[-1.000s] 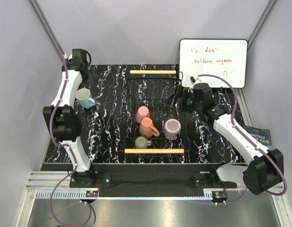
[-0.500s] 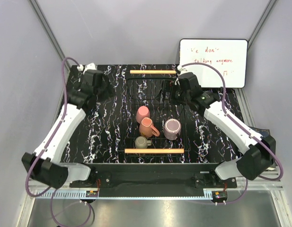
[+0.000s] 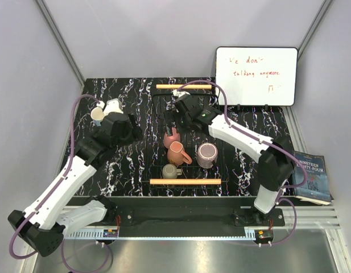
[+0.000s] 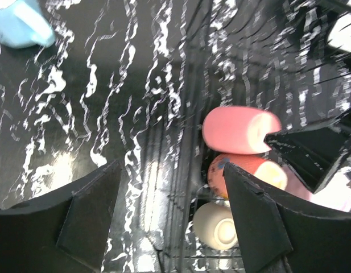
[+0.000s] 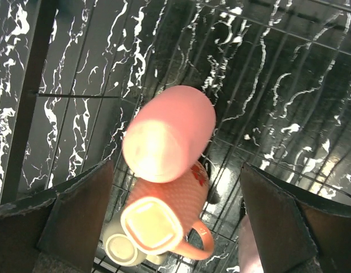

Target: Unload the cups from the dish rack

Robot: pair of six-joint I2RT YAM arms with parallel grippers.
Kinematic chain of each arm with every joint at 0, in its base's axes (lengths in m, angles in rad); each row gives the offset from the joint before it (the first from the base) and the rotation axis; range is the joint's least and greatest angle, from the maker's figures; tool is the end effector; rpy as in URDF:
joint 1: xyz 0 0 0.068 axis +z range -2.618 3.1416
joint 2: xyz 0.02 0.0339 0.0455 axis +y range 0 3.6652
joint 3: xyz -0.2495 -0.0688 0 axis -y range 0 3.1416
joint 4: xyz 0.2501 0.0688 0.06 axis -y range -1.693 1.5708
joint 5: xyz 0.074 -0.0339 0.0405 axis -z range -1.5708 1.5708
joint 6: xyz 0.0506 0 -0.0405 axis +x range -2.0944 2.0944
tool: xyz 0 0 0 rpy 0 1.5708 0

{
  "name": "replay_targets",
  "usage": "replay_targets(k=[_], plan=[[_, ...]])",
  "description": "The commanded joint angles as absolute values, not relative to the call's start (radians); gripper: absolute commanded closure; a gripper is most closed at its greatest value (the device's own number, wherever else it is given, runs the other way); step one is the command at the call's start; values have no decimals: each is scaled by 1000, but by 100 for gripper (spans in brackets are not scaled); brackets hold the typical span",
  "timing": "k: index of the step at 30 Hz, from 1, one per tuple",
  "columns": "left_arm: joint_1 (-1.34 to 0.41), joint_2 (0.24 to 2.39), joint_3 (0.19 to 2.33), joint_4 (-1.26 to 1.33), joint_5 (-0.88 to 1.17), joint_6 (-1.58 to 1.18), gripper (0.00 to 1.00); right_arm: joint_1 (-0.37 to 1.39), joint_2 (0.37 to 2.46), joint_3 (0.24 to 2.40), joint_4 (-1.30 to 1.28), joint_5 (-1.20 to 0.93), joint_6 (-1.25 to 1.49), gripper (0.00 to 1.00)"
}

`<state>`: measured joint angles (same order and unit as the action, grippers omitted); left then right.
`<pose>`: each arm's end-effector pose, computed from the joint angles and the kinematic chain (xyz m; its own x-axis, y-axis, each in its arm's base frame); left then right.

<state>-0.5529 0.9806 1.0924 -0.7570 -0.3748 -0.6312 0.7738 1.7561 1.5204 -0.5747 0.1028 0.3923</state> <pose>0.1967 -0.0996 0.3355 -0.5547 -0.3030 -0.7749 -0.1084 0.9497 -0.2938 0.2961 0.2820 0.2686 -0.7253 -0.1770 -0.6653 -0.3975 0.8967 0.1948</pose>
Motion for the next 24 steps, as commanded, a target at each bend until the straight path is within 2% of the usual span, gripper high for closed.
replay_targets(k=[1,18,20,21,22,24], plan=[[-563,950,1039,-732,-417,-666,22,801,1790,1600,-591,156,365,1],[-569,959,973,-724,-417,-683,23,813,1957,1673,-591,158,353,2],[-569,954,968,-726,-422,-683,23,813,1974,1684,-592,153,353,12],[-569,950,965,-727,-423,-683,23,813,1979,1692,-592,152,351,24],[-569,946,965,-726,-425,-681,23,813,1977,1693,-591,149,353,51],[-569,942,960,-727,-433,-680,23,813,1976,1690,-591,149,359,72]])
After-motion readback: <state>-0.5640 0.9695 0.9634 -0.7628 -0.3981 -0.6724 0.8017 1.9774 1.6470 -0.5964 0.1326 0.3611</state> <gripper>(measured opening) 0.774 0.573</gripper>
